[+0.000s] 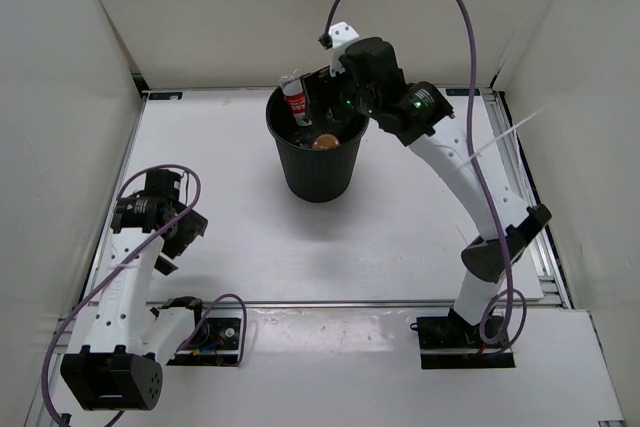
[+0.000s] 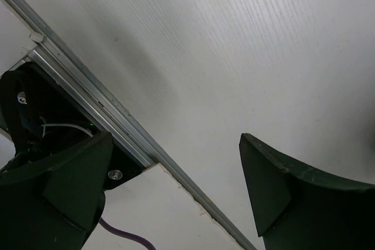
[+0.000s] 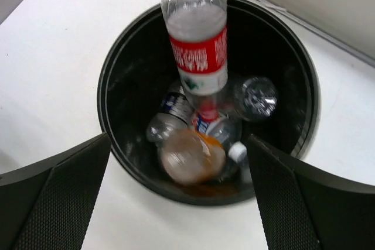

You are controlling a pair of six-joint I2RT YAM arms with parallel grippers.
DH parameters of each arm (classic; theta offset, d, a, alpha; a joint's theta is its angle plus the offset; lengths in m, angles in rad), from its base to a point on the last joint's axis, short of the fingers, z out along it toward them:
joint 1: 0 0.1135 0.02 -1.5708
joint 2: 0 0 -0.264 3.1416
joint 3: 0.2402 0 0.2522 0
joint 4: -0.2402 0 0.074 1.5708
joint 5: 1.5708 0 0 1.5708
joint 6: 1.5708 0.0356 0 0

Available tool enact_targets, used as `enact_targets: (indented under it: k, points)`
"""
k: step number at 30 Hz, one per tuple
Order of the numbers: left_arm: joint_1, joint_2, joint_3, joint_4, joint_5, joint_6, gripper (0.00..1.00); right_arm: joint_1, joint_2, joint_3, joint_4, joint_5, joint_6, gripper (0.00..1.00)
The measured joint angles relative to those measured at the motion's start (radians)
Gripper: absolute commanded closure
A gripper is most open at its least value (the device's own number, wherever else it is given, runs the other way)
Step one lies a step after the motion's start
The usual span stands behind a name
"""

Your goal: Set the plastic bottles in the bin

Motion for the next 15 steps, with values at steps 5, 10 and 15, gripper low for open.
enact_targets:
  k: [5, 10, 15]
  points:
    - [0.000, 0.010, 0.022, 0.018, 0.000, 0.000, 0.00, -0.023, -0.119, 0.000, -0.115, 0.048, 0.129, 0.00]
    - [-0.025, -0.006, 0.031, 0.071, -0.038, -0.002, 0.00, -0.307, -0.314, -0.163, -0.248, -0.266, 0.264, 0.00]
    - [-0.060, -0.110, 0.031, 0.191, -0.187, 0.035, 0.00, -0.369, -0.422, -0.470, -0.345, -0.483, 0.323, 0.00]
